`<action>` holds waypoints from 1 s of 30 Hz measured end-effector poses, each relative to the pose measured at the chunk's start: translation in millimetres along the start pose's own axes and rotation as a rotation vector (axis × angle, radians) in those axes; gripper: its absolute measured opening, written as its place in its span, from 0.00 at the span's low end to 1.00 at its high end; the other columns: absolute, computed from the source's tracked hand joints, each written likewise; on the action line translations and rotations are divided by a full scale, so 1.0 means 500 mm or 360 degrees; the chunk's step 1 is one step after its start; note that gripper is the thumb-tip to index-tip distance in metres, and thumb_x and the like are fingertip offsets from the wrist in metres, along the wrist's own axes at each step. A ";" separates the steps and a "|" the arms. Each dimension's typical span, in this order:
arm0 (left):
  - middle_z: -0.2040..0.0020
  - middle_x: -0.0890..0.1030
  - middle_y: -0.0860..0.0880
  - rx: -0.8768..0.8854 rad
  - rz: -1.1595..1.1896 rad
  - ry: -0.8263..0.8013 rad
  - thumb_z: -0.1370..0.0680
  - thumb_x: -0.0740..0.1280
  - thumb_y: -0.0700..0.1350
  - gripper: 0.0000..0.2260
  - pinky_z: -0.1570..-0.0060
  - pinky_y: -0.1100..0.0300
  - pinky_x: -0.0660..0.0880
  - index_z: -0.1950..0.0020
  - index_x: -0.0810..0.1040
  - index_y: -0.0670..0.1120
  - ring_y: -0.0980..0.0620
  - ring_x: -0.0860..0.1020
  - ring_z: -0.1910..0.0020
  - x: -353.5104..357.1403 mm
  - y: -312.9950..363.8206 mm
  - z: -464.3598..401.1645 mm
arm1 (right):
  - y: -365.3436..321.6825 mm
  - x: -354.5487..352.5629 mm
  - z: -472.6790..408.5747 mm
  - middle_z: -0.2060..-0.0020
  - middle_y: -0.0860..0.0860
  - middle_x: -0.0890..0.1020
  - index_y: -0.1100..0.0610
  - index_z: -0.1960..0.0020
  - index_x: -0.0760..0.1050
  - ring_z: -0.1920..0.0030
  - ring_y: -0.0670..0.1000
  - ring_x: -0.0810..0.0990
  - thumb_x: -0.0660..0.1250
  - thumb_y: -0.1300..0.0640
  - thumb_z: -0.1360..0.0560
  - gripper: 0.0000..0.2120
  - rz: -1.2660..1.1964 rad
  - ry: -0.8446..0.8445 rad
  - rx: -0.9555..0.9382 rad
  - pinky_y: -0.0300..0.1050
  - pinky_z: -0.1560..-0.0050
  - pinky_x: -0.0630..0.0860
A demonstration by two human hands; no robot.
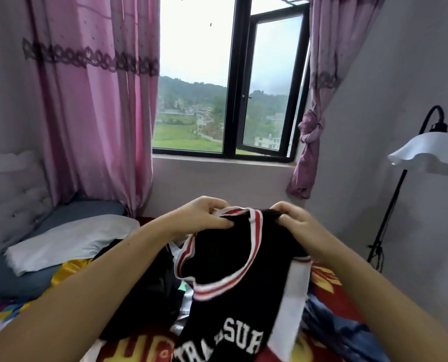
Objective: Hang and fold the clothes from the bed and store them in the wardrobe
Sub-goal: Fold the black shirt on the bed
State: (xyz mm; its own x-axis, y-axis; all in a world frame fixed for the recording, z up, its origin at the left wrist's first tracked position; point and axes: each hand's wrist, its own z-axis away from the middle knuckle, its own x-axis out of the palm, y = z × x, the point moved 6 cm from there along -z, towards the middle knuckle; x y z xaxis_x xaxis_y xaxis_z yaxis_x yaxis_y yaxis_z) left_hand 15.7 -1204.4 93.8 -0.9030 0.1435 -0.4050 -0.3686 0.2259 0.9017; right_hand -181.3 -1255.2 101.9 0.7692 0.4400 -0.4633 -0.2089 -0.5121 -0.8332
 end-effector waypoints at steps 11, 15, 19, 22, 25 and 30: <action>0.70 0.66 0.53 -0.0235 -0.0228 0.0265 0.24 0.69 0.49 0.11 0.73 0.63 0.58 0.65 0.74 0.49 0.58 0.64 0.71 -0.102 -0.141 0.083 | -0.019 -0.214 0.030 0.59 0.50 0.84 0.50 0.54 0.82 0.58 0.47 0.81 0.65 0.42 0.27 0.13 0.0302 0.0060 0.0046 0.46 0.51 0.74; 0.69 0.68 0.49 -0.0110 0.0220 0.0414 0.27 0.68 0.55 0.12 0.74 0.62 0.60 0.62 0.74 0.48 0.55 0.66 0.73 -0.113 -0.108 0.072 | -0.006 -0.204 0.042 0.54 0.50 0.85 0.49 0.50 0.83 0.54 0.49 0.84 0.69 0.37 0.34 0.19 0.0449 -0.0231 0.0123 0.46 0.49 0.79; 0.60 0.81 0.44 0.0037 -0.0152 0.0688 0.22 0.64 0.55 0.17 0.54 0.58 0.73 0.54 0.80 0.42 0.54 0.77 0.60 -0.112 -0.064 0.049 | -0.016 -0.192 0.039 0.68 0.52 0.82 0.53 0.59 0.82 0.69 0.51 0.79 0.67 0.34 0.33 0.22 0.0626 -0.0240 0.0079 0.42 0.66 0.74; 0.58 0.84 0.51 0.0050 -0.0281 0.0569 0.25 0.62 0.62 0.21 0.53 0.61 0.75 0.53 0.83 0.46 0.57 0.80 0.59 -0.112 -0.040 0.044 | -0.020 -0.228 0.042 0.65 0.52 0.84 0.49 0.57 0.83 0.65 0.56 0.83 0.62 0.35 0.30 0.20 0.0610 -0.0029 0.0049 0.48 0.61 0.80; 0.51 0.82 0.43 -0.0251 0.0040 0.0089 0.33 0.70 0.67 0.32 0.50 0.58 0.76 0.46 0.81 0.40 0.48 0.80 0.53 -0.107 -0.056 0.050 | -0.008 -0.255 0.051 0.60 0.53 0.85 0.48 0.53 0.83 0.57 0.59 0.84 0.61 0.34 0.30 0.21 0.0567 0.0009 0.0158 0.54 0.52 0.80; 0.61 0.84 0.44 -0.0572 0.0685 0.0269 0.28 0.73 0.46 0.11 0.63 0.59 0.81 0.51 0.81 0.40 0.50 0.83 0.65 -0.071 -0.060 0.037 | 0.023 -0.231 0.022 0.62 0.52 0.84 0.56 0.54 0.83 0.60 0.52 0.81 0.59 0.37 0.24 0.24 0.0987 0.0354 0.0234 0.46 0.59 0.73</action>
State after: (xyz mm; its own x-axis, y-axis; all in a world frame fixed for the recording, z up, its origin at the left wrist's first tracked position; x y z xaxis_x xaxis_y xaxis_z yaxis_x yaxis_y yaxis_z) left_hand 62.9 -1198.7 78.4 -0.9998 -0.0127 0.0125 0.0144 -0.1641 0.9863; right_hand -279.1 -1303.6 142.6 0.5831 -0.0738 -0.8090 -0.7200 -0.5082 -0.4726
